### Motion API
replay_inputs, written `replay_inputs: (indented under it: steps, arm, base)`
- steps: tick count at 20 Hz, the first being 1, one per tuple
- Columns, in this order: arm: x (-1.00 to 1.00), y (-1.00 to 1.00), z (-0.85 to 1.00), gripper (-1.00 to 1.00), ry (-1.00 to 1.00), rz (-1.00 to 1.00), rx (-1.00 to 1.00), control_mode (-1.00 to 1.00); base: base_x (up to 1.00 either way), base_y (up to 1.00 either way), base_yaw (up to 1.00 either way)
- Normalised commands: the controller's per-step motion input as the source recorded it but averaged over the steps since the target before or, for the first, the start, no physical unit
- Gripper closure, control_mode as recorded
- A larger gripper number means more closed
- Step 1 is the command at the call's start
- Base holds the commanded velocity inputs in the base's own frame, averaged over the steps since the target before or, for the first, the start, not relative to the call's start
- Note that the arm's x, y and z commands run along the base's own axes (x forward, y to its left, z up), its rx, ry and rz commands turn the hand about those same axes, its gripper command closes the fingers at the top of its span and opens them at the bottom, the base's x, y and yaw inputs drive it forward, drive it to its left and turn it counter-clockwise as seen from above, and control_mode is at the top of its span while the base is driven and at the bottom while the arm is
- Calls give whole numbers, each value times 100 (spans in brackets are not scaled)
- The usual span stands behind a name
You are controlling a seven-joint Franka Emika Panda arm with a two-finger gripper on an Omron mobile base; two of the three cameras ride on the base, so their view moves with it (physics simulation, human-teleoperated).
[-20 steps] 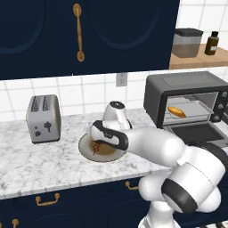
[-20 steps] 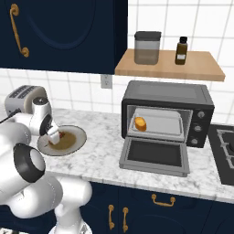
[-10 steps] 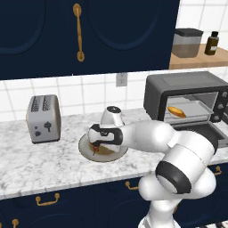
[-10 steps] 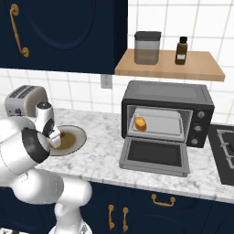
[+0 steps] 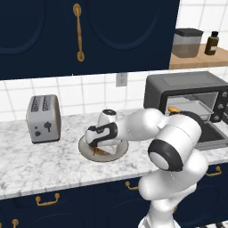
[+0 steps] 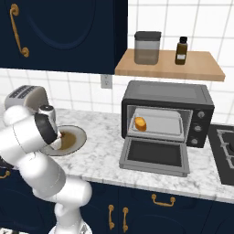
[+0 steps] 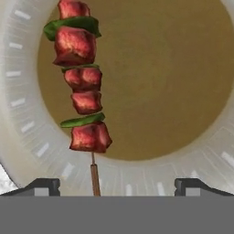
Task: Pick up the kebab skewer and baguette bread, and place them inside the toaster oven. Close the toaster oven door and start by setting the timer.
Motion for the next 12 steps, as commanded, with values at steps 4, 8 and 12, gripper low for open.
replay_inputs:
  steps: [4,8,12]
  arm:
    - [11,13,-16,-100,3,0,-3,-100]
    - [9,11,-31,-100,3,0,-2,-100]
    - [16,2,-19,-100,0,0,-2,-100]
  base:
    - [0,0,0]
    - [0,0,0]
    - [0,0,0]
